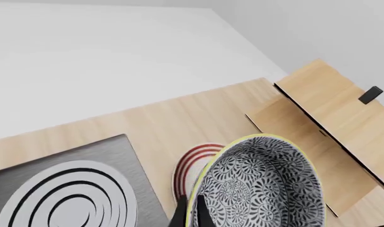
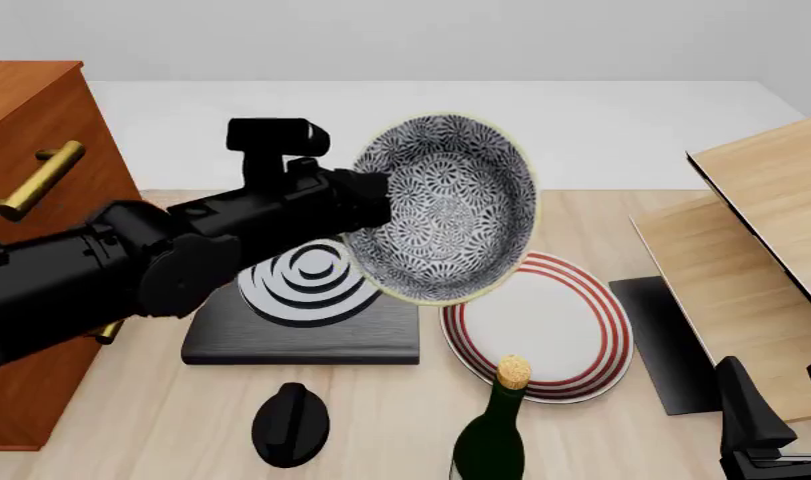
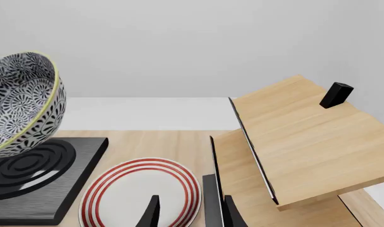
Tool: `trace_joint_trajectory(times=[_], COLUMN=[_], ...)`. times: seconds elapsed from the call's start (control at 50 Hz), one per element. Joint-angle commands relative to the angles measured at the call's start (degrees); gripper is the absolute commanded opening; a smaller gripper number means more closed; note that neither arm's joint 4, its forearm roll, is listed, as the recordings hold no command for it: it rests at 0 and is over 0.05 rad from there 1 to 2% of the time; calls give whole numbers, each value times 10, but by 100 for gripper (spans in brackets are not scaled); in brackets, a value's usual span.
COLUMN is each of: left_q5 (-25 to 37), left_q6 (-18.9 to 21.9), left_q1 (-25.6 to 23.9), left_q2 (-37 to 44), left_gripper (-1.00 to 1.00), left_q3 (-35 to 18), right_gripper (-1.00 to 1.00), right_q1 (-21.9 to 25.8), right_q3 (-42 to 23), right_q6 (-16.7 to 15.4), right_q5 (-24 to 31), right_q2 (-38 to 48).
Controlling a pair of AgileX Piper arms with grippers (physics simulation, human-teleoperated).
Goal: Pick up the akita bowl and put it on the plate.
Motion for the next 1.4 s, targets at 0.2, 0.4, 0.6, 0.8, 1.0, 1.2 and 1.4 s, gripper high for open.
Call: trace_joint_trajectory(times=[0.2, 0.4, 0.6, 0.8, 1.0, 1.2, 1.4], left_q5=[-37, -59, -76, -87, -103, -110, -122], left_q6=[-14, -19, -27, -23, -25, -29, -32], left_q1=[-13, -21, -37, -37, -40, -28, -25], left_q2=[60, 99, 124, 164, 194, 228, 253], left_gripper=[-100, -100, -100, -100, -100, -100, -100], left_q3=[-21, -30, -37, -60, -68, -90, -98], right_gripper=[100, 100, 100, 100, 100, 100, 100], right_q1=[0, 0, 0, 0, 0, 0, 0], right_q3=[0, 0, 0, 0, 0, 0, 0], right_q6=[0, 0, 0, 0, 0, 0, 0], right_q5=[0, 0, 0, 0, 0, 0, 0], right_q2=[0, 0, 0, 0, 0, 0, 0])
